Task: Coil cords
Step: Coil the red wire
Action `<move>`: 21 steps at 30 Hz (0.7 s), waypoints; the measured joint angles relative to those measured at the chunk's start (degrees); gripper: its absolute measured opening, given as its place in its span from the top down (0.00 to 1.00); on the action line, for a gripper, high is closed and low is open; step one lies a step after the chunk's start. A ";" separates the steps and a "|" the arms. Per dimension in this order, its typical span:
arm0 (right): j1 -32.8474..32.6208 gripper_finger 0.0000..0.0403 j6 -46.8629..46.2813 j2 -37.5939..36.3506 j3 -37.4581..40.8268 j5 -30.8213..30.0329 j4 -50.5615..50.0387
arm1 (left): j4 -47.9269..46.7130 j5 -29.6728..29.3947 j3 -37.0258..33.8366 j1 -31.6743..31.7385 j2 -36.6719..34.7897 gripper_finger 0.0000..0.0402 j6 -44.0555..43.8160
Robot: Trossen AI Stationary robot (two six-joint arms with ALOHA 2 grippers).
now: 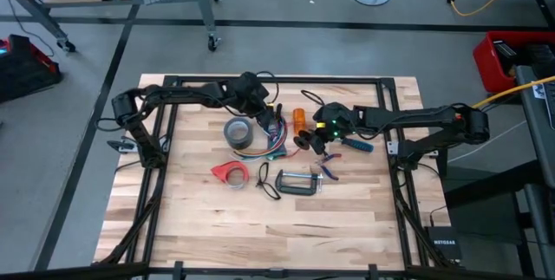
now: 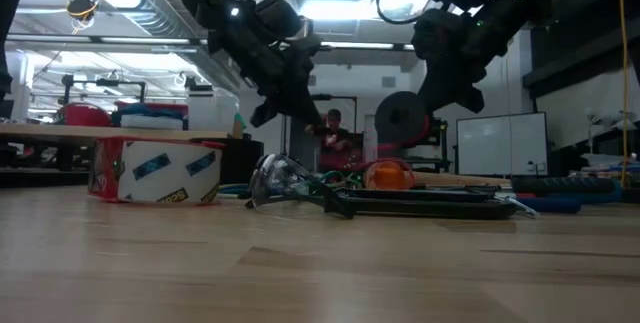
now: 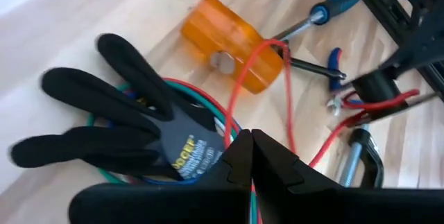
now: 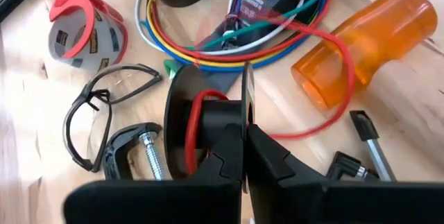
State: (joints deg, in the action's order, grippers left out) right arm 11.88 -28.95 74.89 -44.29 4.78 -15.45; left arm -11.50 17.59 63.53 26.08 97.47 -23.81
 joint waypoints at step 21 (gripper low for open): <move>0.15 0.99 0.90 -0.48 0.00 0.92 2.09 | -5.16 1.95 0.02 -5.14 0.00 0.79 29.15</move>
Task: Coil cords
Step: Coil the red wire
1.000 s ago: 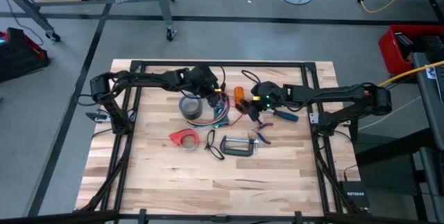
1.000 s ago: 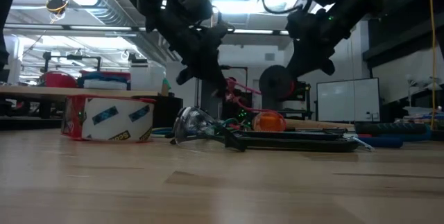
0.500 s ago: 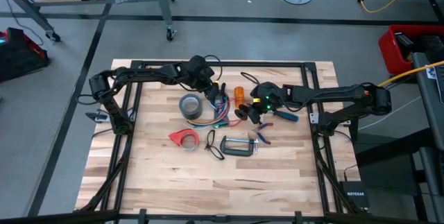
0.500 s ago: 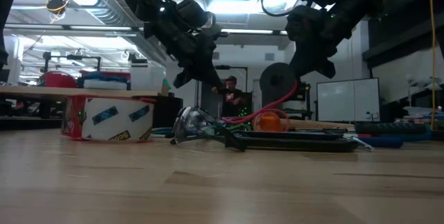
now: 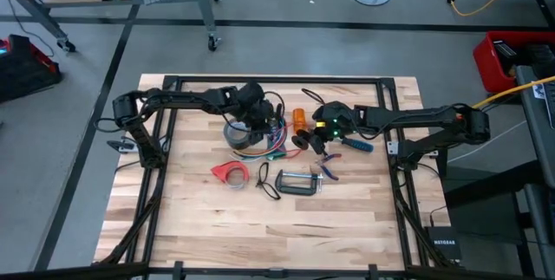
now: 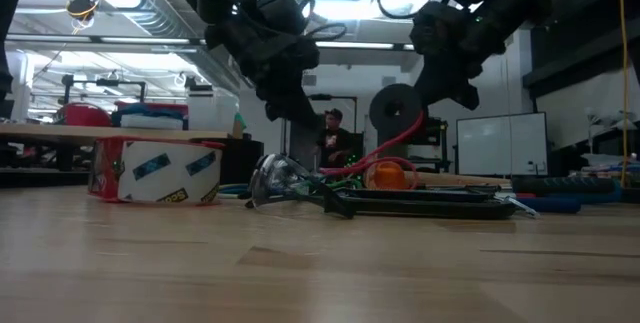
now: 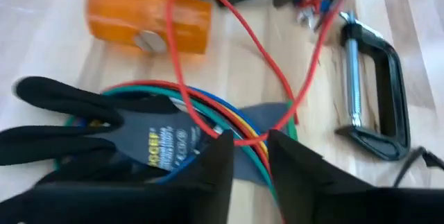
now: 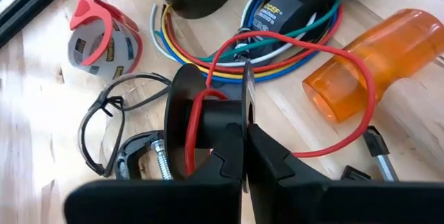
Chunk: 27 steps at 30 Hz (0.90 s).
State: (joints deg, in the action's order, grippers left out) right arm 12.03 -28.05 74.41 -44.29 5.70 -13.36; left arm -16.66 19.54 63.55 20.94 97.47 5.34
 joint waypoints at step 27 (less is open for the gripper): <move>-0.02 0.99 -0.18 -0.85 0.00 6.54 10.80 | 6.91 -14.30 -0.31 -12.19 5.37 0.61 22.12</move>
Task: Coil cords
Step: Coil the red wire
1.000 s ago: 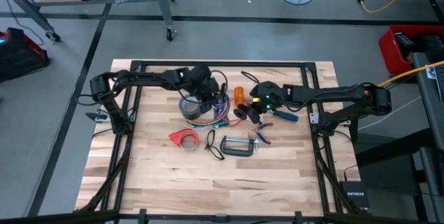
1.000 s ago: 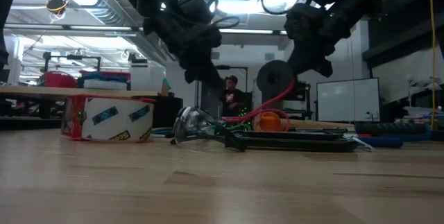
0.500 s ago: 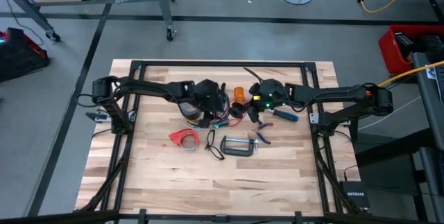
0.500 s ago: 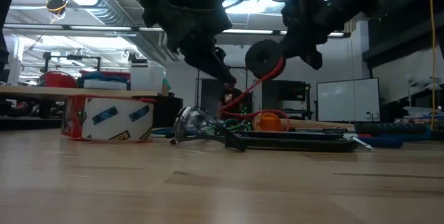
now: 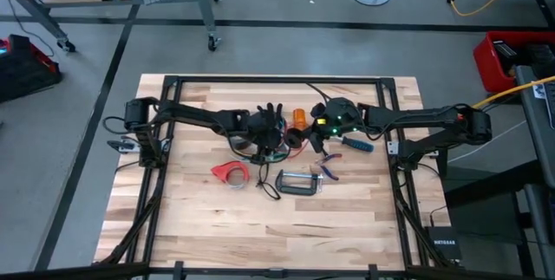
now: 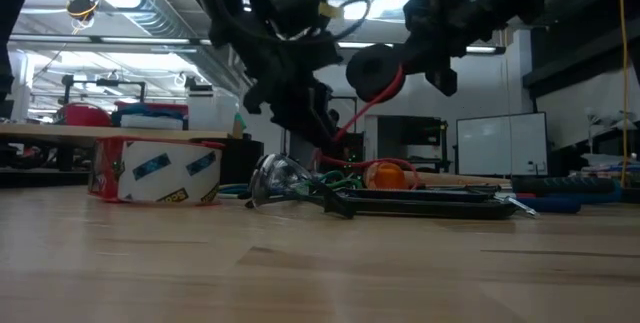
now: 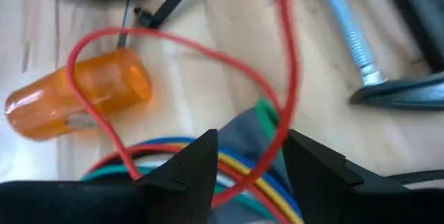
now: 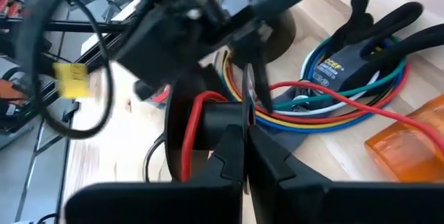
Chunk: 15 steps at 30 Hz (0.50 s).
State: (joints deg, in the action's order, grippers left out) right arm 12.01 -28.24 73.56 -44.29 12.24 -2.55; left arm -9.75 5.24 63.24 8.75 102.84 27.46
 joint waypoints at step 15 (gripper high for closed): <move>0.00 0.99 -0.01 0.00 0.00 2.66 -0.76 | -2.12 -4.86 -0.02 2.16 0.69 0.97 -0.59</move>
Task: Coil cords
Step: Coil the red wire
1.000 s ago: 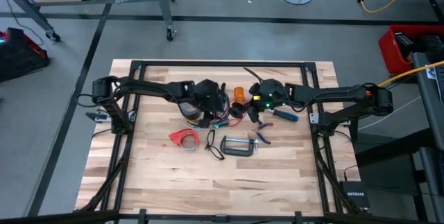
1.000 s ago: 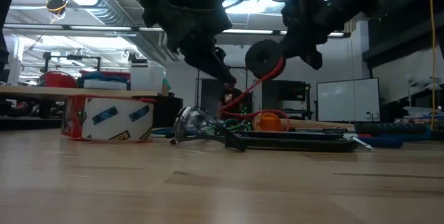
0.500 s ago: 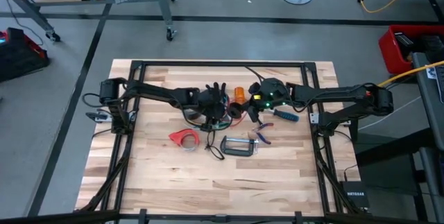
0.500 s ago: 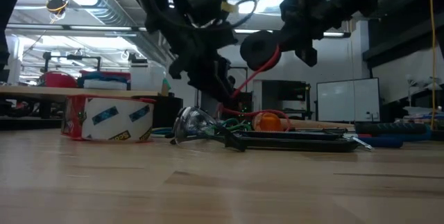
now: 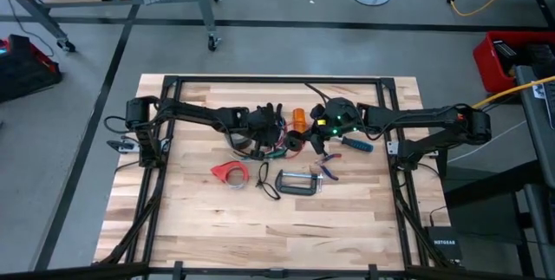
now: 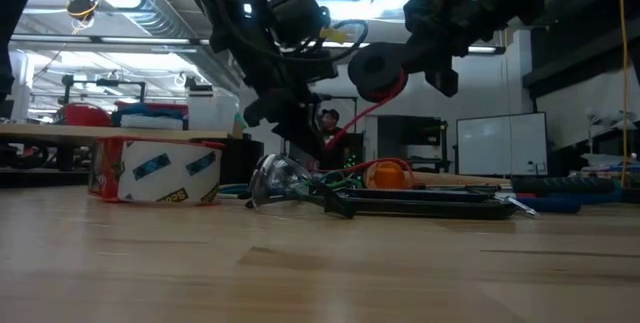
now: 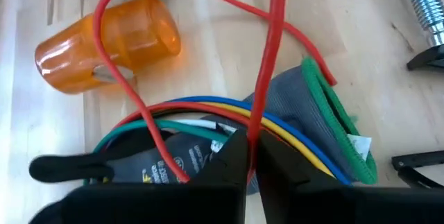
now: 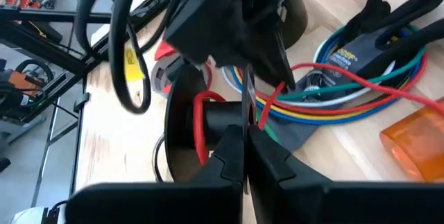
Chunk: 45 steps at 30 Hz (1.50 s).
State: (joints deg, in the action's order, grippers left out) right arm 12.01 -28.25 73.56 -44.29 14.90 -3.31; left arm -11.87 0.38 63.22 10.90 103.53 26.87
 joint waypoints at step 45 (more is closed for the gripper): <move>0.00 0.99 -9.40 8.35 0.00 -29.05 10.03 | -2.01 8.19 16.61 0.41 0.11 1.00 -34.11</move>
State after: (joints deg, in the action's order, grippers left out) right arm 12.01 -37.65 81.91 -44.29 -14.15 6.72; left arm -13.89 8.57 79.83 11.32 103.63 -7.24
